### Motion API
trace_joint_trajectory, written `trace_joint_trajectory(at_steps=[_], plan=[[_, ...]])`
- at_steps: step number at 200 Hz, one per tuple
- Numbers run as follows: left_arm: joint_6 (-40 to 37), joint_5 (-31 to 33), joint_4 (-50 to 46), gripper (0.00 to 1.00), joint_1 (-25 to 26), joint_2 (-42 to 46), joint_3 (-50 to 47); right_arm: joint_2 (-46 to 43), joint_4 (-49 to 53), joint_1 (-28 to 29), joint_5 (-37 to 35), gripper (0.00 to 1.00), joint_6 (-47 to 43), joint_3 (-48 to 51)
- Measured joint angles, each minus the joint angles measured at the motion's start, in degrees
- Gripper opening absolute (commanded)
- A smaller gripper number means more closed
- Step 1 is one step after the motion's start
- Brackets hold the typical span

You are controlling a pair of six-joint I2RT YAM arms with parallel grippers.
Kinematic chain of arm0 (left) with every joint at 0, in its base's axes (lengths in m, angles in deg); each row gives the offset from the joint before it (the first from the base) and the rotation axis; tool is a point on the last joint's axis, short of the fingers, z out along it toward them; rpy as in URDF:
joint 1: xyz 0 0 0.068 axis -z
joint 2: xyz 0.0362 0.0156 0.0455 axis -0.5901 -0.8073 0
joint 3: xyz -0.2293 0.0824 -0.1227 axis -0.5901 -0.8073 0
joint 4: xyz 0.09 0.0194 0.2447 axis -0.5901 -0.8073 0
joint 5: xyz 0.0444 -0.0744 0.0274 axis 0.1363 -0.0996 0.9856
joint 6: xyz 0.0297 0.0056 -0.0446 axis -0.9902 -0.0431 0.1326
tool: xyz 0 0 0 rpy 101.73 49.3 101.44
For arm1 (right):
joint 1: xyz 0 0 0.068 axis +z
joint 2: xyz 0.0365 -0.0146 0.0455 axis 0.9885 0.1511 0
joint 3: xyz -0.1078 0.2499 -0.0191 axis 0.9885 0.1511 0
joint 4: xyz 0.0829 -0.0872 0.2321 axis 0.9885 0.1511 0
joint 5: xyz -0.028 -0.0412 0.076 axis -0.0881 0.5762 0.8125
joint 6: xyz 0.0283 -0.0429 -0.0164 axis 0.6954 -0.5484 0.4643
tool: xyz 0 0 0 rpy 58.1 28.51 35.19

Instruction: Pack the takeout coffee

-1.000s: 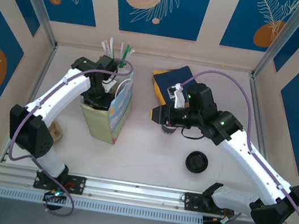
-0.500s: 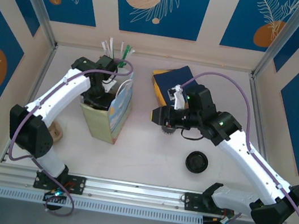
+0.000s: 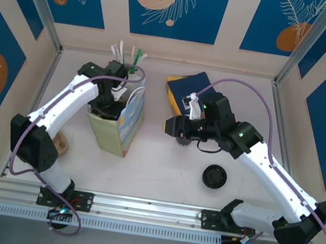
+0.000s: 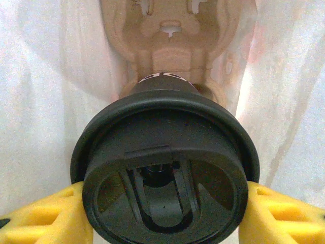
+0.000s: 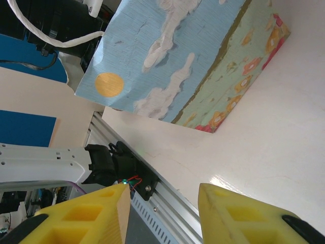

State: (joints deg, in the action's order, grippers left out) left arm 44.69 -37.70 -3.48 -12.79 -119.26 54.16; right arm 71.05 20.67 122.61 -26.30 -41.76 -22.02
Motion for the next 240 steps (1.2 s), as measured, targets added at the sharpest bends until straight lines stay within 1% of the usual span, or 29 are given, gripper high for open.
trace_joint_trajectory(at_steps=[57, 240], plan=[[0.0, 0.1, -0.6, 0.53, 0.0, 0.0, -1.4, -0.1, -0.1, 0.0, 0.0, 0.41, 0.0, 0.8], [1.0, 0.0, -0.6, 0.53, 0.0, 0.0, -1.4, -0.7, -0.4, 0.0, 0.0, 0.41, 0.0, 1.5]])
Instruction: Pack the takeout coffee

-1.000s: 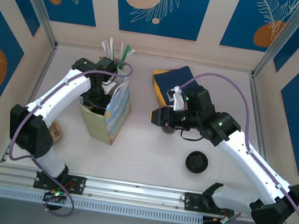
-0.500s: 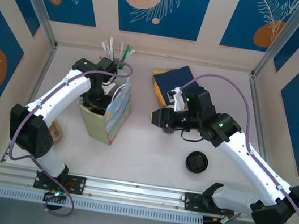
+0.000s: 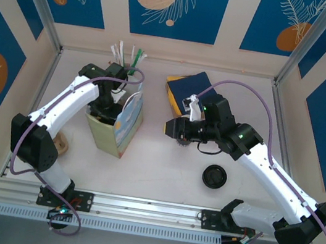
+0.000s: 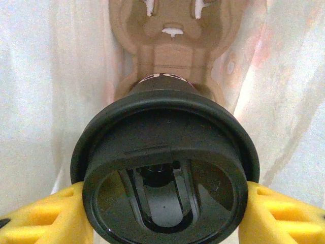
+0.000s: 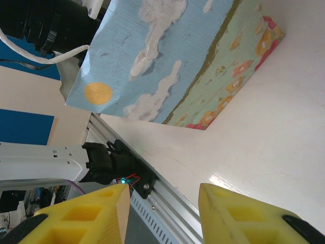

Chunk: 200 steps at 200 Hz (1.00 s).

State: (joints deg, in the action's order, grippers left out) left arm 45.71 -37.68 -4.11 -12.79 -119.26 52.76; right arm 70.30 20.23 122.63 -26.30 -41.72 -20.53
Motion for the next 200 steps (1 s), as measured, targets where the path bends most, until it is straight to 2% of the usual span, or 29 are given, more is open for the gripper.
trace_joint_trajectory(at_steps=[200], plan=[[0.0, 0.0, -1.6, 0.53, 0.0, 0.3, 0.0, 0.0, 0.0, 0.3, 0.0, 0.41, 0.4, 0.8]])
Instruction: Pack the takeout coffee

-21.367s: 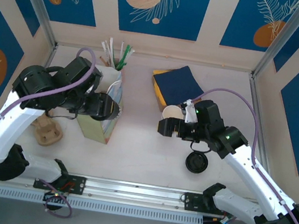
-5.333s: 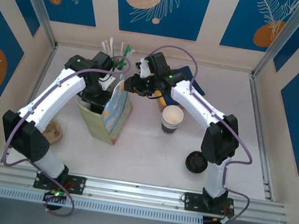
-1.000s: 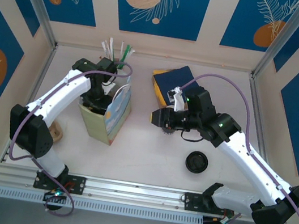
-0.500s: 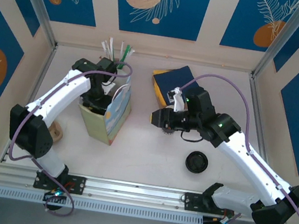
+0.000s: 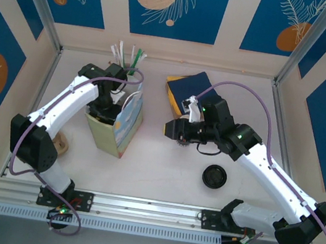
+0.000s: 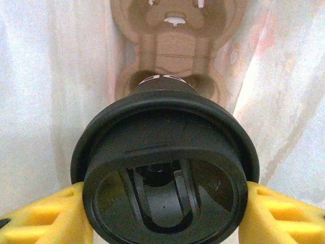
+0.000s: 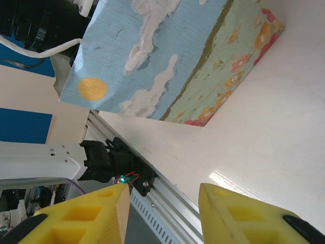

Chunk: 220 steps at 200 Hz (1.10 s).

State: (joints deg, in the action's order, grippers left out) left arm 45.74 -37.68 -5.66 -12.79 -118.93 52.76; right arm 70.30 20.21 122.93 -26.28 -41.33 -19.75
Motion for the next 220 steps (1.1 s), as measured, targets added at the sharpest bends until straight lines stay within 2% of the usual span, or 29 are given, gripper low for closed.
trace_joint_trajectory(at_steps=[220], plan=[[1.2, -0.2, -1.3, 0.53, 0.0, 0.3, 0.0, -0.1, 0.0, 0.0, 0.0, 0.41, 0.0, 0.4]])
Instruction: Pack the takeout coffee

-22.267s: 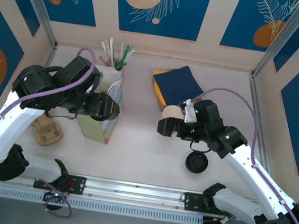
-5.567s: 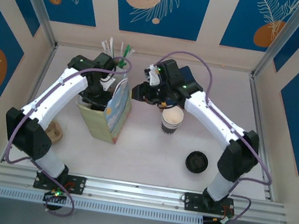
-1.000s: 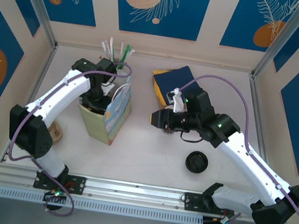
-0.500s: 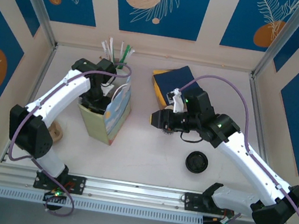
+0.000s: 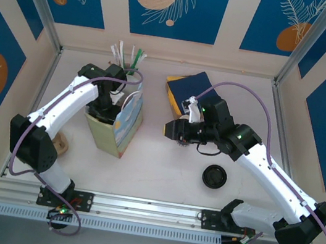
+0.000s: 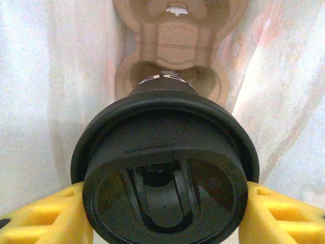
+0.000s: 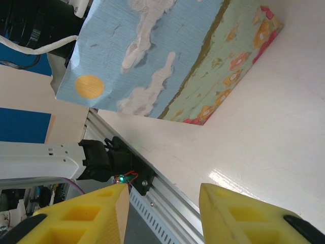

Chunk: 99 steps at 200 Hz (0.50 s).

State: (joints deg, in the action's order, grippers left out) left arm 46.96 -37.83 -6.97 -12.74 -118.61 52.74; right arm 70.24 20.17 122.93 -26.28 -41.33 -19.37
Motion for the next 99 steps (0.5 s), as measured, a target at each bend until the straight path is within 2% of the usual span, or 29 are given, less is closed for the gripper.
trace_joint_trajectory(at_steps=[99], plan=[[0.3, 0.0, 0.0, 0.53, 0.1, 0.2, -0.7, 0.0, 0.0, 0.0, 0.0, 0.41, 0.0, 0.0]])
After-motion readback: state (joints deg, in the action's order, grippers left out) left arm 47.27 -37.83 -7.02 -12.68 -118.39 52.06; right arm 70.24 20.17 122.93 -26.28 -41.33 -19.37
